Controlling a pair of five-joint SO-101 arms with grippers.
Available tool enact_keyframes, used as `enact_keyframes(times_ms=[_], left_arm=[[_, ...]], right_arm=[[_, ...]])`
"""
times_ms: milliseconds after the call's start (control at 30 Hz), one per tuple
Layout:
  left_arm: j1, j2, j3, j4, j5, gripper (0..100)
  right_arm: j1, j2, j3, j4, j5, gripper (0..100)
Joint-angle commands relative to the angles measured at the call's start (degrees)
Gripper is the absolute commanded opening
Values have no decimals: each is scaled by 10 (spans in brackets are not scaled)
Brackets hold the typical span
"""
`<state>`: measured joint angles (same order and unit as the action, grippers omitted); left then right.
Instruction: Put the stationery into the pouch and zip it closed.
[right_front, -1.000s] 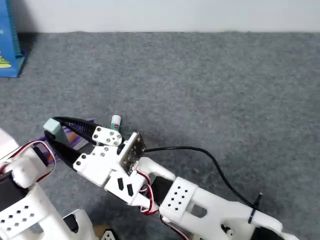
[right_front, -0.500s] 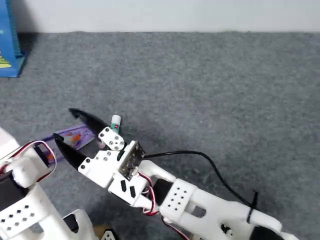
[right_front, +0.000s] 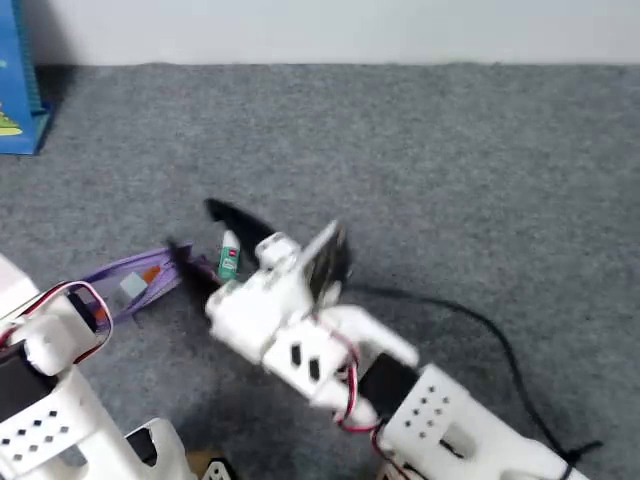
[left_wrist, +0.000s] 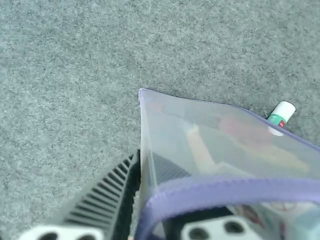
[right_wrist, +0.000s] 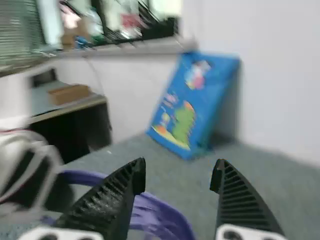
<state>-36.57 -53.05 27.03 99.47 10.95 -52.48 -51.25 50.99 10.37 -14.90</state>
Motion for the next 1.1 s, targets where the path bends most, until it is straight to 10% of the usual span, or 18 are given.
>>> enact_keyframes(times_ms=[0, 1067], left_arm=[[-2, 7, 3, 3, -5, 12], [-2, 7, 3, 4, -5, 12]], right_arm=[[65, 42, -98, 155, -84, 198], [105, 786, -539, 248, -134, 198]])
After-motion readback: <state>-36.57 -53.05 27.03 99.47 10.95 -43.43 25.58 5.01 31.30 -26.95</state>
